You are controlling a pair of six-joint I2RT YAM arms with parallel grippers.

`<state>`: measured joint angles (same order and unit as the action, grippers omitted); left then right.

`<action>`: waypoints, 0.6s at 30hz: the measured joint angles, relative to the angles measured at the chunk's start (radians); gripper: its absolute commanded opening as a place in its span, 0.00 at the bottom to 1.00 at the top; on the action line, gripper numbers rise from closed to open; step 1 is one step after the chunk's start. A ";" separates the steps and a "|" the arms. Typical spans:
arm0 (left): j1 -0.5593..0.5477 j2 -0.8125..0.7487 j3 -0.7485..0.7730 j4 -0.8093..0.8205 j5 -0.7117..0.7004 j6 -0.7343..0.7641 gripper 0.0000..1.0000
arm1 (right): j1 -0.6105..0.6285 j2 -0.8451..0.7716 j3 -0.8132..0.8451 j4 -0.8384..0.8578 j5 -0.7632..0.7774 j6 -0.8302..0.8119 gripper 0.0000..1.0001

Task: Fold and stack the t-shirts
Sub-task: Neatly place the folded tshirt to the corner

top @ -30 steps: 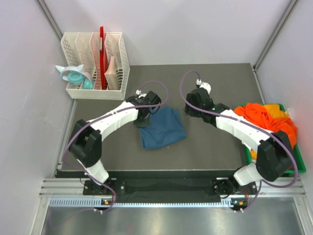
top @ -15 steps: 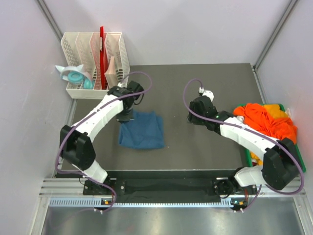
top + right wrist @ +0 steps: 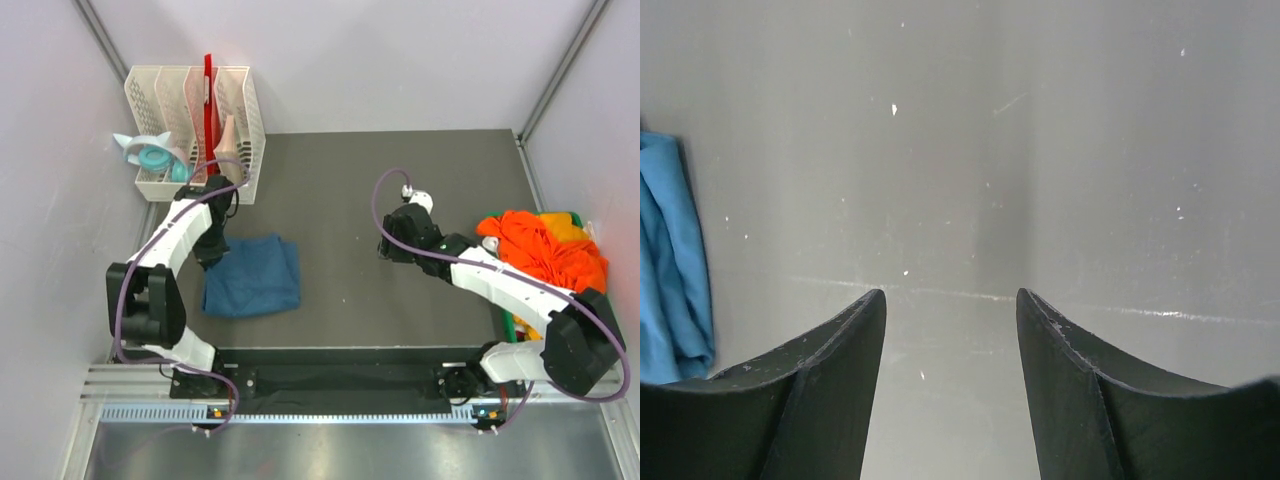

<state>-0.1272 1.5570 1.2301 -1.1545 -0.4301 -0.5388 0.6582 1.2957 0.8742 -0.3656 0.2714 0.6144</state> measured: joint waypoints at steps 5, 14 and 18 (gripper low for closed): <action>0.081 0.108 -0.002 0.041 -0.021 0.000 0.00 | 0.014 -0.014 -0.016 -0.004 0.002 0.000 0.55; 0.219 0.282 0.135 0.056 -0.057 -0.001 0.00 | 0.026 -0.081 -0.055 -0.029 0.001 0.007 0.55; 0.248 0.344 0.212 0.059 -0.065 -0.001 0.00 | 0.033 -0.114 -0.072 -0.042 -0.002 0.008 0.55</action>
<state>0.1211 1.9015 1.4422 -1.0954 -0.4953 -0.5400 0.6914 1.1820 0.8024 -0.4072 0.2691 0.6228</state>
